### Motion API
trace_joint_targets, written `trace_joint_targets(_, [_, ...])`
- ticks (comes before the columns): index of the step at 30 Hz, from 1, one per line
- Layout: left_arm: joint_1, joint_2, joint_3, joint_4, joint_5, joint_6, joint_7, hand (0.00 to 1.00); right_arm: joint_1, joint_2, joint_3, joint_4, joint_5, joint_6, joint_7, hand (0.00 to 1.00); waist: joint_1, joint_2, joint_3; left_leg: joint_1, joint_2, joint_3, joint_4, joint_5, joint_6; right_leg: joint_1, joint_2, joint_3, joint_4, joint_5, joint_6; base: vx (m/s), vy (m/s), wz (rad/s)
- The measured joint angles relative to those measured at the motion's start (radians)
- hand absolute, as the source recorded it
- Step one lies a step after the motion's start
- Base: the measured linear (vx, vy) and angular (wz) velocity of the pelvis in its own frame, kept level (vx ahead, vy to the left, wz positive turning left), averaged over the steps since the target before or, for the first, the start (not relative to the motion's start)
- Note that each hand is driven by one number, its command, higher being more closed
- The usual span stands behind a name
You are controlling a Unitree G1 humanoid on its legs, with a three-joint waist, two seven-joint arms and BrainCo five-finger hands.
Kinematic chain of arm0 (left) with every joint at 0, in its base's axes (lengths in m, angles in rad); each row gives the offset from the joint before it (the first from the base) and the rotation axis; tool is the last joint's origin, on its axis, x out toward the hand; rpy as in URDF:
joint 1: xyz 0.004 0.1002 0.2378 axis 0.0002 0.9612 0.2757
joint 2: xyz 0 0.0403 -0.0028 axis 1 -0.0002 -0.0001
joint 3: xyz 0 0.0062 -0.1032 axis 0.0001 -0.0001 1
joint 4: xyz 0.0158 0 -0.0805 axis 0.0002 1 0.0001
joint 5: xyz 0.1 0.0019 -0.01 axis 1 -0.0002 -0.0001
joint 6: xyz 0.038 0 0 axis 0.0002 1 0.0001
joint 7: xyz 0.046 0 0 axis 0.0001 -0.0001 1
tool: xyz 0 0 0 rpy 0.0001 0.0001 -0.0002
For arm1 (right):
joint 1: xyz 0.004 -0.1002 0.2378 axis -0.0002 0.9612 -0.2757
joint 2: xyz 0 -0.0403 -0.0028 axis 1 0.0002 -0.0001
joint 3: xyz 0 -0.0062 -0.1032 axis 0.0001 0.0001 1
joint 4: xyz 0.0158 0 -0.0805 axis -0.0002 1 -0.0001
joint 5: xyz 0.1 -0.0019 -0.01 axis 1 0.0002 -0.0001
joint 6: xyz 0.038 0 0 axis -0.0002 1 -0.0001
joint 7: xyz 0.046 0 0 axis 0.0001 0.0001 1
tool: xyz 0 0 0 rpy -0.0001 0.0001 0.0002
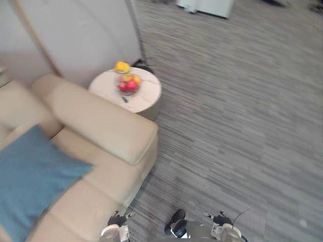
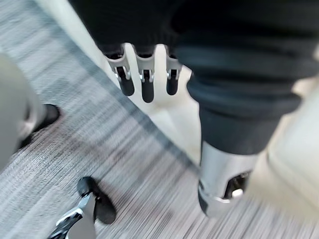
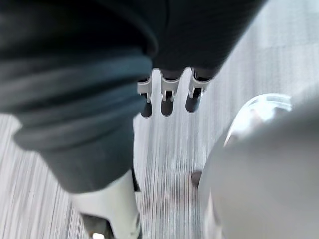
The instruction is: Pick up cushions and gather them together orderly.
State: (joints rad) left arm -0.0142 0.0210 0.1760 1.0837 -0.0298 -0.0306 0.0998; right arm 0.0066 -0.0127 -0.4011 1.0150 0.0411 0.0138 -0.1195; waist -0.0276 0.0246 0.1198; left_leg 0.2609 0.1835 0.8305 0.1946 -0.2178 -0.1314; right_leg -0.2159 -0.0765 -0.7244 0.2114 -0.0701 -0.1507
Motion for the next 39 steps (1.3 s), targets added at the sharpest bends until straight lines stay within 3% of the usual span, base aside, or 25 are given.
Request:
trace_joint_targets(1, [-0.009, -0.003, -0.008, 0.010, 0.004, 0.000, -0.006, 0.00, -0.006, -0.008, 0.005, 0.024, -0.002, 0.003, 0.000, 0.00, -0.002, -0.003, 0.000, -0.004, 0.021, 0.010, 0.069, 0.018, -0.031, -0.005, 0.022, 0.050, 0.000, -0.008, 0.010, 0.19, -0.101, -1.21])
trace_joint_targets(2, [-0.010, -0.004, -0.008, 0.014, 0.008, 0.001, -0.011, 0.00, -0.006, -0.007, 0.010, 0.027, -0.001, 0.005, 0.000, 0.00, -0.001, -0.006, 0.003, -0.034, 0.076, -0.001, 0.226, 0.025, -0.027, 0.004, 0.049, 0.102, -0.011, -0.011, 0.007, 0.20, -0.114, -1.37])
trace_joint_targets(3, [-0.005, -0.006, -0.004, 0.015, 0.008, 0.001, -0.014, 0.00, -0.004, -0.003, 0.010, 0.026, -0.001, 0.005, 0.000, 0.00, 0.003, -0.004, 0.007, -0.066, 0.130, -0.035, 0.384, 0.049, 0.014, 0.028, 0.075, 0.144, -0.032, -0.008, 0.004, 0.19, -0.096, -1.44])
trace_joint_targets(4, [0.002, -0.015, 0.003, 0.015, 0.007, 0.001, -0.016, 0.00, -0.003, 0.002, 0.009, 0.027, 0.000, 0.005, 0.000, 0.00, 0.016, 0.003, 0.017, -0.125, 0.192, -0.125, 0.589, 0.047, 0.083, 0.066, 0.105, 0.191, -0.056, -0.006, 0.002, 0.16, -0.062, -1.42])
trace_joint_targets(5, [0.001, -0.018, 0.006, -0.001, 0.008, -0.003, -0.017, 0.00, -0.003, 0.000, 0.009, 0.027, 0.000, 0.006, -0.003, 0.00, 0.021, 0.004, 0.030, -0.190, 0.196, -0.230, 0.697, 0.008, 0.101, 0.092, 0.124, 0.234, -0.060, -0.012, 0.002, 0.17, -0.029, -1.50])
trace_joint_targets(6, [0.000, -0.022, 0.002, -0.015, 0.007, -0.005, -0.017, 0.00, -0.004, 0.000, 0.010, 0.027, 0.000, 0.007, -0.005, 0.00, 0.025, 0.002, 0.042, -0.262, 0.159, -0.353, 0.737, -0.034, 0.064, 0.116, 0.135, 0.279, -0.065, -0.019, 0.004, 0.11, 0.008, -1.25])
trace_joint_targets(8, [-0.002, -0.029, 0.000, -0.044, 0.005, -0.008, -0.018, 0.00, -0.005, 0.000, 0.006, 0.030, 0.000, 0.008, -0.005, 0.00, 0.036, 0.002, 0.043, -0.344, 0.085, -0.492, 0.643, -0.071, 0.048, 0.151, 0.156, 0.356, -0.097, -0.010, 0.017, 0.11, 0.043, -1.33])
trace_joint_targets(11, [0.009, -0.036, 0.004, -0.095, -0.013, -0.016, -0.017, 0.00, -0.012, 0.012, 0.015, 0.013, 0.000, 0.007, -0.005, 0.00, 0.054, -0.013, 0.049, -0.411, -0.019, -0.673, 0.331, -0.084, 0.065, 0.181, 0.192, 0.521, -0.152, -0.016, 0.033, 0.10, 0.055, -1.59])
trace_joint_targets(12, [0.006, -0.048, 0.004, -0.093, -0.015, -0.020, -0.015, 0.00, -0.008, 0.007, 0.017, 0.009, 0.000, 0.005, -0.005, 0.00, 0.074, 0.014, 0.039, -0.444, -0.027, -0.795, 0.230, -0.070, 0.075, 0.178, 0.212, 0.559, -0.114, -0.049, 0.064, 0.19, 0.073, -1.96])
trace_joint_targets(13, [0.010, -0.058, 0.010, -0.108, -0.016, -0.032, -0.015, 0.00, -0.009, 0.005, 0.025, -0.009, 0.000, 0.004, -0.006, 0.00, 0.094, 0.002, 0.049, -0.470, -0.037, -0.875, 0.196, -0.047, 0.036, 0.129, 0.195, 0.654, 0.032, -0.100, 0.030, 0.26, 0.115, -1.58])
trace_joint_targets(14, [0.010, -0.058, 0.010, -0.109, -0.017, -0.032, -0.015, 0.00, -0.008, 0.006, 0.026, -0.009, 0.000, 0.004, -0.007, 0.00, 0.094, 0.001, 0.049, -0.471, -0.038, -0.881, 0.193, -0.044, 0.033, 0.130, 0.195, 0.660, 0.031, -0.112, 0.036, 0.17, 0.139, -1.49])
trace_joint_targets(15, [0.000, -0.066, 0.023, -0.104, -0.033, -0.029, -0.017, 0.00, -0.002, 0.000, 0.020, -0.016, 0.000, 0.005, -0.009, 0.00, 0.083, 0.021, 0.056, -0.469, -0.021, -0.953, 0.173, 0.005, 0.026, 0.145, 0.232, 0.713, 0.052, -0.123, 0.046, 0.26, 0.239, -1.39])
trace_joint_targets(16, [0.002, -0.076, 0.043, -0.094, -0.041, -0.030, -0.016, 0.00, 0.010, 0.009, 0.019, -0.020, 0.001, 0.002, -0.007, 0.00, 0.089, 0.016, 0.039, -0.439, -0.023, -0.919, 0.157, 0.047, 0.045, 0.155, 0.232, 0.759, 0.056, -0.140, 0.058, 0.21, 0.222, -1.70])
trace_joint_targets(17, [0.003, -0.072, 0.046, -0.093, -0.042, -0.027, -0.016, 0.00, 0.013, 0.017, 0.012, -0.021, 0.001, 0.001, -0.006, 0.00, 0.085, 0.008, 0.032, -0.417, -0.021, -0.886, 0.150, 0.041, 0.030, 0.155, 0.227, 0.787, 0.068, -0.157, 0.065, 0.31, 0.243, -1.42])
trace_joint_targets(20, [0.005, -0.068, 0.043, -0.100, -0.042, -0.028, -0.016, 0.00, 0.045, 0.037, -0.037, -0.021, 0.001, 0.004, 0.000, 0.00, 0.092, -0.039, 0.017, -0.330, -0.039, -0.719, 0.086, 0.033, 0.024, 0.108, 0.105, 0.714, 0.165, -0.220, 0.154, 0.28, 0.257, -1.09])
trace_joint_targets(23, [0.008, -0.057, 0.042, -0.088, -0.042, -0.018, -0.014, 0.00, 0.049, 0.044, -0.053, -0.025, 0.003, 0.003, 0.004, 0.00, 0.089, -0.033, 0.024, -0.225, -0.034, -0.610, 0.040, 0.015, 0.044, 0.057, 0.069, 0.643, 0.333, -0.181, 0.236, 0.22, 0.171, -1.01])
trace_joint_targets(24, [0.004, -0.056, 0.039, -0.088, -0.042, -0.014, -0.013, 0.00, 0.048, 0.043, -0.062, -0.030, 0.003, 0.000, 0.005, 0.00, 0.084, -0.020, 0.032, -0.191, -0.028, -0.593, 0.021, 0.014, 0.046, 0.037, 0.054, 0.599, 0.376, -0.188, 0.242, 0.18, 0.093, -0.71])
trace_joint_targets(26, [0.006, -0.044, 0.020, -0.084, -0.043, -0.010, -0.009, 0.00, 0.055, 0.043, -0.068, -0.043, 0.002, -0.001, 0.007, 0.00, 0.077, -0.029, 0.029, -0.125, -0.026, -0.554, -0.025, 0.012, 0.046, 0.022, -0.031, 0.453, 0.384, -0.213, 0.223, 0.18, 0.049, -0.48])
trace_joint_targets(28, [0.002, -0.027, 0.001, -0.073, -0.043, -0.010, -0.008, 0.00, 0.050, 0.049, -0.068, -0.038, 0.002, -0.001, 0.010, 0.00, 0.078, -0.050, 0.028, -0.110, -0.034, -0.534, -0.046, 0.005, 0.034, 0.004, -0.068, 0.392, 0.274, -0.155, 0.205, 0.19, -0.044, -0.45])
trace_joint_targets(29, [-0.014, -0.022, -0.009, -0.049, -0.042, -0.006, -0.008, 0.00, 0.034, 0.043, -0.079, -0.016, 0.002, -0.003, 0.013, 0.00, 0.073, -0.042, 0.027, -0.102, -0.023, -0.526, -0.070, 0.007, 0.026, 0.007, -0.048, 0.368, 0.249, -0.149, 0.170, 0.26, -0.136, -0.59])
trace_joint_targets(30, [-0.013, -0.028, -0.019, -0.040, -0.042, -0.004, -0.009, 0.00, 0.017, 0.030, -0.089, -0.005, 0.003, -0.006, 0.013, 0.00, 0.070, -0.017, 0.036, -0.103, -0.006, -0.524, -0.086, 0.015, 0.015, -0.005, -0.038, 0.349, 0.250, -0.141, 0.166, 0.26, -0.148, -0.62])
trace_joint_targets(32, [-0.013, -0.033, -0.054, -0.029, -0.041, -0.002, -0.012, 0.00, -0.018, 0.004, -0.106, 0.026, 0.005, -0.004, 0.012, 0.00, 0.052, 0.002, 0.049, -0.078, -0.007, -0.519, -0.118, 0.039, 0.008, -0.034, -0.044, 0.330, 0.302, -0.142, 0.165, 0.16, -0.107, -0.46])
trace_joint_targets(34, [-0.008, -0.034, -0.056, -0.029, -0.036, -0.002, -0.016, 0.00, -0.009, 0.007, -0.132, 0.028, 0.005, -0.004, 0.011, 0.00, 0.041, -0.002, 0.050, -0.037, -0.022, -0.522, -0.123, 0.082, -0.003, 0.003, -0.044, 0.334, 0.297, -0.150, 0.151, 0.19, -0.087, -0.24])
trace_joint_targets(38, [0.003, -0.045, -0.019, -0.081, -0.033, -0.004, -0.017, 0.00, 0.022, 0.026, -0.134, 0.016, 0.011, -0.005, 0.013, 0.00, 0.035, -0.018, 0.042, -0.194, 0.020, -0.572, 0.331, 0.091, -0.024, 0.142, -0.019, 0.342, 0.133, -0.186, 0.128, 0.20, -0.145, -0.24])
trace_joint_targets(39, [0.020, -0.066, 0.009, -0.113, -0.035, -0.006, -0.016, 0.00, 0.037, 0.023, -0.114, -0.024, 0.032, -0.004, 0.012, 0.00, 0.045, 0.023, 0.060, -0.336, 0.092, -0.638, 0.655, 0.183, 0.002, 0.196, 0.039, 0.374, 0.090, -0.196, 0.101, 0.13, -0.022, -0.69])
